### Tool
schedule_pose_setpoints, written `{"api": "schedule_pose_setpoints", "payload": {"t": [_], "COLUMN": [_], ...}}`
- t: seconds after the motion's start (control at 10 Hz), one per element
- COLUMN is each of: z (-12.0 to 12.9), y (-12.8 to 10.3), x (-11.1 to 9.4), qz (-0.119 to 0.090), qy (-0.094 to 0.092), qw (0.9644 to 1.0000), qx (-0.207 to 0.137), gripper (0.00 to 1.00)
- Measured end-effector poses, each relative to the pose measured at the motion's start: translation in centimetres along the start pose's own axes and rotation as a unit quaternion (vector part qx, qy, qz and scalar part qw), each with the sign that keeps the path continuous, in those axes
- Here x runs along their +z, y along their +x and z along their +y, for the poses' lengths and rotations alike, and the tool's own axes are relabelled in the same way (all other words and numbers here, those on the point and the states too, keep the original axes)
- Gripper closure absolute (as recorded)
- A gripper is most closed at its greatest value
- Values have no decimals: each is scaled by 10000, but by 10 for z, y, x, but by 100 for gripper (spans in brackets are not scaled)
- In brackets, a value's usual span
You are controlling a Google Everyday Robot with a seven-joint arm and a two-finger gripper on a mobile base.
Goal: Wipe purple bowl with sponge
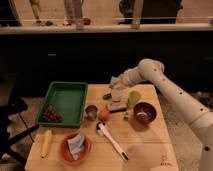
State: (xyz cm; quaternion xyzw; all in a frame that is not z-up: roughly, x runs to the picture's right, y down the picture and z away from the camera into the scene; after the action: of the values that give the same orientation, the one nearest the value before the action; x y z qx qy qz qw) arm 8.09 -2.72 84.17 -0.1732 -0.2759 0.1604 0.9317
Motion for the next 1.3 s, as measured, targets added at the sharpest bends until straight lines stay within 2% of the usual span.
{"api": "schedule_pose_setpoints", "payload": {"t": [0.6, 1.3], "z": [-3, -7], "y": [23, 52], "x": [-26, -51], "qz": [192, 303], "qy": [177, 429], "qw": [9996, 9978], "qx": [125, 409], "gripper": [98, 98]}}
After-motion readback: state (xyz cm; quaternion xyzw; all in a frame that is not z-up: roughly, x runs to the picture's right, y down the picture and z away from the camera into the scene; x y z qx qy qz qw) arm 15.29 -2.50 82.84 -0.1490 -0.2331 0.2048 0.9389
